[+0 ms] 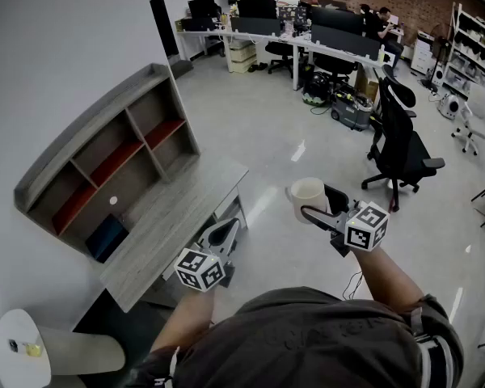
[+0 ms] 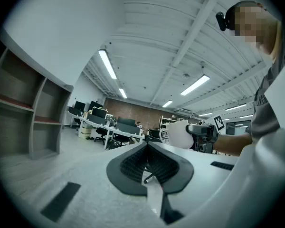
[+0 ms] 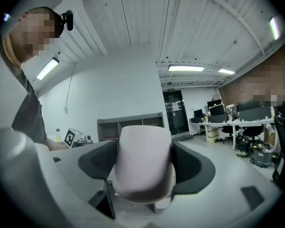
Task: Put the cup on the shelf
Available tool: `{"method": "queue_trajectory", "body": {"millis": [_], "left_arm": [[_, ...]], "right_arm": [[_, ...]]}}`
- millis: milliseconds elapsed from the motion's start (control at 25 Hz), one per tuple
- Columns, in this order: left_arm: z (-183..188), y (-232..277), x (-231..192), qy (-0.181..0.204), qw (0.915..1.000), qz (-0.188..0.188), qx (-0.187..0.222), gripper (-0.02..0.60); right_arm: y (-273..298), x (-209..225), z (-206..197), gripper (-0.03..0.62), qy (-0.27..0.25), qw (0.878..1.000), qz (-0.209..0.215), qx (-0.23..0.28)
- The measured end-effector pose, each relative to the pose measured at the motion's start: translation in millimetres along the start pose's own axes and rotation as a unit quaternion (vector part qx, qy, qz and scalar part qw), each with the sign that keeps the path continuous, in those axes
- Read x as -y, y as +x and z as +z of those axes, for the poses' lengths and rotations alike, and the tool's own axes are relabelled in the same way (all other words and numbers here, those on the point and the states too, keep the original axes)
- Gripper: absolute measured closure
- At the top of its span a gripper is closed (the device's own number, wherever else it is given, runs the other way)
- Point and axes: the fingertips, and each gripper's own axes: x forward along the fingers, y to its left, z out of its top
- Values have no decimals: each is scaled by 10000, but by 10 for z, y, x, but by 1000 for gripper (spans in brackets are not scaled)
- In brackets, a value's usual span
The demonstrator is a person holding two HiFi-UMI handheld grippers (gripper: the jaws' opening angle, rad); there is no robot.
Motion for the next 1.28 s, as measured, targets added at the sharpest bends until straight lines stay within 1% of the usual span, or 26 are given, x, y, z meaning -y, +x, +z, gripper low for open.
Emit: {"method": "queue_trajectory", "body": {"millis": [320, 680, 1040, 1280], "left_arm": [[-28, 63, 0, 9, 10000, 20, -13, 577], [-28, 282, 130, 39, 9999, 104, -20, 577], [-121, 719, 511, 34, 9997, 254, 40, 577], [-241, 940, 626, -23, 9995, 328, -16, 577]], "right_arm": [[-24, 74, -24, 238, 22, 10000, 0, 8], [-170, 268, 60, 238, -38, 9999, 62, 77], [-531, 652, 64, 240, -56, 9996, 283, 43], [-636, 914, 27, 240, -64, 9993, 360, 16]]}}
